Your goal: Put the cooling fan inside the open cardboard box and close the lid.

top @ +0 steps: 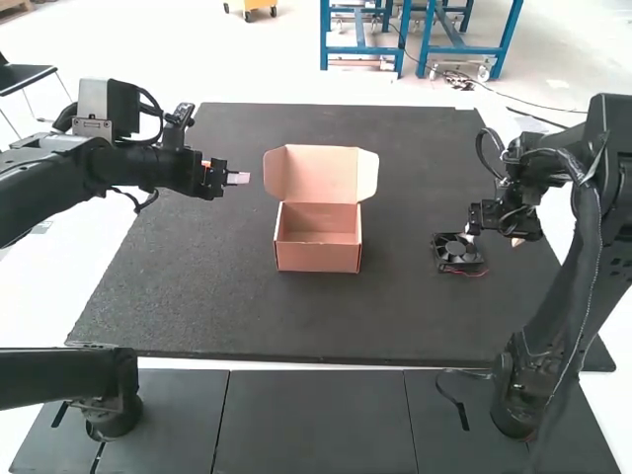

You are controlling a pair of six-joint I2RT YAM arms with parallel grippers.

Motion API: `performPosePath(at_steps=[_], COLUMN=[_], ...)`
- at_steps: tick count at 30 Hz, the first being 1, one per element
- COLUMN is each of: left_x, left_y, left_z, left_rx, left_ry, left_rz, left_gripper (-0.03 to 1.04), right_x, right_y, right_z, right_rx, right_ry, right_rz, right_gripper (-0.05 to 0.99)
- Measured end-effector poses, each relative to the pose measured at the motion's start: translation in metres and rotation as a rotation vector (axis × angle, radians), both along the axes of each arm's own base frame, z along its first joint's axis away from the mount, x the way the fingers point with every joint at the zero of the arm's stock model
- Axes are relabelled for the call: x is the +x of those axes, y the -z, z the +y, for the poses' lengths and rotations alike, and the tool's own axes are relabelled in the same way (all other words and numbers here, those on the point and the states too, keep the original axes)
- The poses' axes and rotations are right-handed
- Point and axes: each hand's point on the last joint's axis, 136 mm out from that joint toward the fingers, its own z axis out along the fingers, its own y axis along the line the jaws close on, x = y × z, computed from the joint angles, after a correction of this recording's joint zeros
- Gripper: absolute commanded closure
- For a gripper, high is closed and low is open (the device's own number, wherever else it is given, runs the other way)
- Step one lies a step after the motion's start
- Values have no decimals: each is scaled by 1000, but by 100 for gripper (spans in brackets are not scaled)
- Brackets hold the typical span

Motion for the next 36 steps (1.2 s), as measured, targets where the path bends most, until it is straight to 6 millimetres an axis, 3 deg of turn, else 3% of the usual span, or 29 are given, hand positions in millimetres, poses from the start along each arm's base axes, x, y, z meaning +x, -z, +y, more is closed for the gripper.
performPosePath(at_steps=[10,36], left_x=[1,7], left_y=[-2,-12], left_z=[0,-1], left_rx=[-7,-31], left_ry=[-5,-16], left_rz=[-4,-43], left_gripper=[5,5], right_x=[16,-6], right_y=[-3,11], right_z=[-8,-5], right_rx=[-25,-10], right_ry=[11,7], right_rz=[0,140], right_gripper=[4,4])
